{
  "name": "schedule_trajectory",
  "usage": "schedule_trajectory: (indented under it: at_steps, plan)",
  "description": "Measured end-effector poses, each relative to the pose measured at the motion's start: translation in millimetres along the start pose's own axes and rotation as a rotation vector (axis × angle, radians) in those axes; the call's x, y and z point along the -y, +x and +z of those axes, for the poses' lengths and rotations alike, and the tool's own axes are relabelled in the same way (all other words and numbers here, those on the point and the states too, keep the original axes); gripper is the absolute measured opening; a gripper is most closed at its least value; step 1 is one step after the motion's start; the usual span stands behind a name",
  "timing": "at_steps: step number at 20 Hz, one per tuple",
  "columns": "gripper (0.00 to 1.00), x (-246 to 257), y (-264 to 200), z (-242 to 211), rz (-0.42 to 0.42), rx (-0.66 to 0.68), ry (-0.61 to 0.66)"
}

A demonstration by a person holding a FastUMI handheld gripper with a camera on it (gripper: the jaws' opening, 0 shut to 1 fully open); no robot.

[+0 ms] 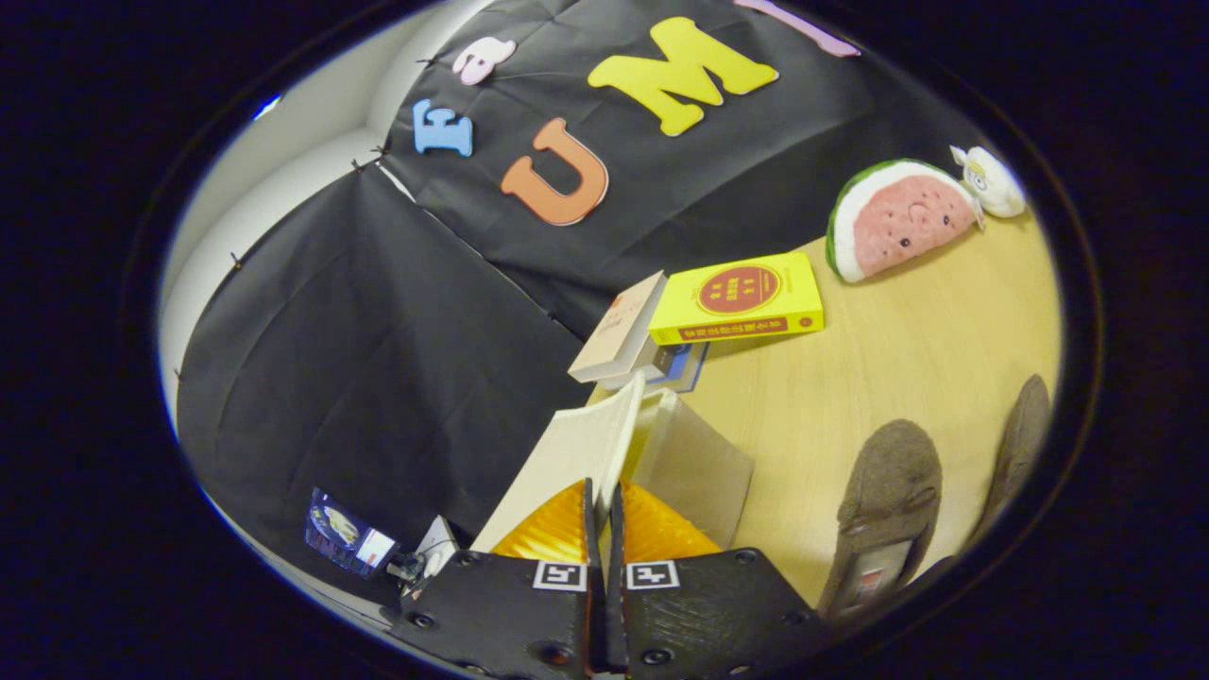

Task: Open the storage box then place both shoes into the box .Put the left shoe in first, then the right shoe, with the right side of both shoes facing outward in a uniform manner.

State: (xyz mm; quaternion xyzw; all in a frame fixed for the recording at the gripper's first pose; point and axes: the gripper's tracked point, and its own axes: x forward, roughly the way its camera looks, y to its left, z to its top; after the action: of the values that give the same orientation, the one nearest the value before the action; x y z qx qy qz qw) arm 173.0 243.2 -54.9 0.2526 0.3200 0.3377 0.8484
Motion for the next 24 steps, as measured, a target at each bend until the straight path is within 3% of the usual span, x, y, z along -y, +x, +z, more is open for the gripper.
schedule_trajectory:
  at_steps: [9,18,19,22,24]
  plan:
    - [0.01,-104,9,42,0.023,0.028,-0.016]
    - [0.02,-211,77,47,0.074,0.014,-0.051]
    - [0.08,-218,86,48,0.075,0.01,-0.056]
    - [0.08,-239,107,39,0.088,-0.001,-0.077]
    - [0.13,-257,122,33,0.117,-0.008,-0.103]
